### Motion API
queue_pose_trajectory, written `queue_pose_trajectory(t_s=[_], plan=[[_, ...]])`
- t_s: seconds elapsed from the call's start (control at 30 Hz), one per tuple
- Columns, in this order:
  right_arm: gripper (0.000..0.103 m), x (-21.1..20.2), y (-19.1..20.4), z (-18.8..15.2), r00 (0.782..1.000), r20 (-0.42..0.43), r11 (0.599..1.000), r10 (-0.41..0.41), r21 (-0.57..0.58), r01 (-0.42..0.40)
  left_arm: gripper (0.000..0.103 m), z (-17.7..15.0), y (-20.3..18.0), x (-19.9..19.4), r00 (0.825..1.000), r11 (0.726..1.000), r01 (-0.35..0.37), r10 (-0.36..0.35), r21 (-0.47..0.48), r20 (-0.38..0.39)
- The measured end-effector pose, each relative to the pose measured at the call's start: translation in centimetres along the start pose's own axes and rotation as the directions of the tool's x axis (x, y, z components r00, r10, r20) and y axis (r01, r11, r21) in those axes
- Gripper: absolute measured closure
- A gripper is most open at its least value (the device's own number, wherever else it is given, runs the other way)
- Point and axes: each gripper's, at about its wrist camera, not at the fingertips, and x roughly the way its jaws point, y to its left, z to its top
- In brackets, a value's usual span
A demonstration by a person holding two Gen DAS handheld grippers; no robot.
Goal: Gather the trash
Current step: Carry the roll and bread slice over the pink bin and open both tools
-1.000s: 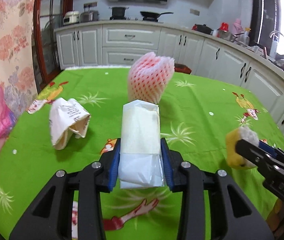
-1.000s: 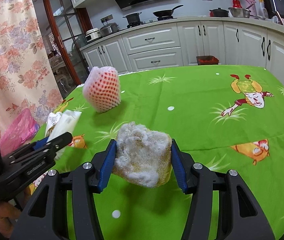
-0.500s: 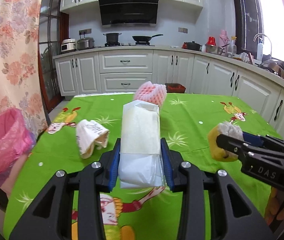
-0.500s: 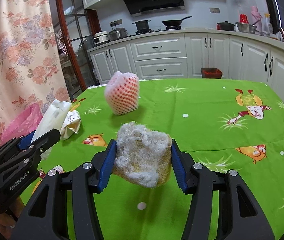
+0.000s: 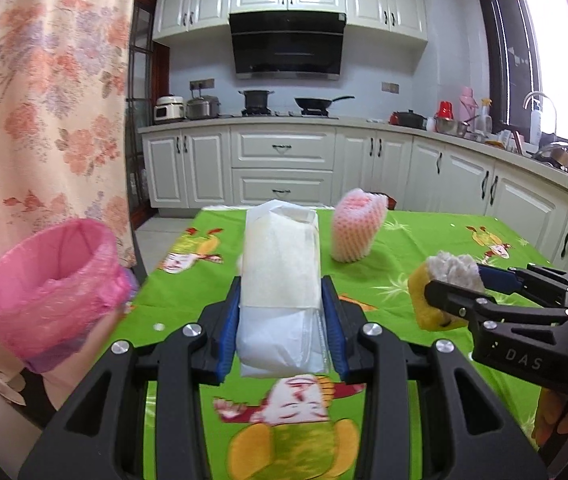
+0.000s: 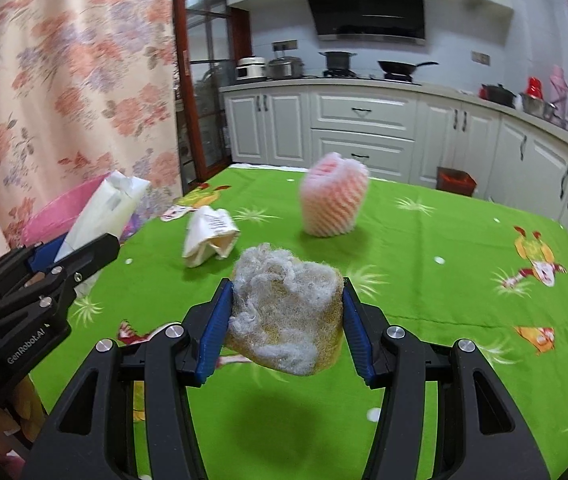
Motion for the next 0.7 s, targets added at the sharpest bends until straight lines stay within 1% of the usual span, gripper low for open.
queue_pose_trajectory(t_s=[0.17,0.4,0.5,0.57,0.7], plan=[[0.052,0.7,2.7,0.9,0.999,-0.003,0.998,0.046,-0.041,-0.046,0.066,-0.1,3.0,-1.4,0.998,0.999,-0.049,0.050,-0.015,0.033],[0.052,2.9,7.8,2.9,0.992,-0.015,0.984,0.127,-0.127,-0.128,0.066,-0.2,8.2,-2.2,0.993,0.992,-0.112,0.113,-0.050,0.026],[0.052,4.3,10.4,3.8,0.984,-0.024,0.972,0.176,-0.153,-0.178,0.066,-0.3,10.6,-2.8,0.989,0.987,-0.142,0.144,-0.069,0.021],[0.052,4.9,11.7,4.4,0.979,-0.026,0.964,0.203,-0.169,-0.204,0.066,-0.1,12.5,-3.1,0.984,0.981,-0.175,0.177,-0.082,0.019],[0.052,6.6,15.1,6.0,0.959,-0.035,0.936,0.283,-0.208,-0.284,0.066,0.3,16.4,-3.5,0.971,0.964,-0.238,0.241,-0.116,0.008]])
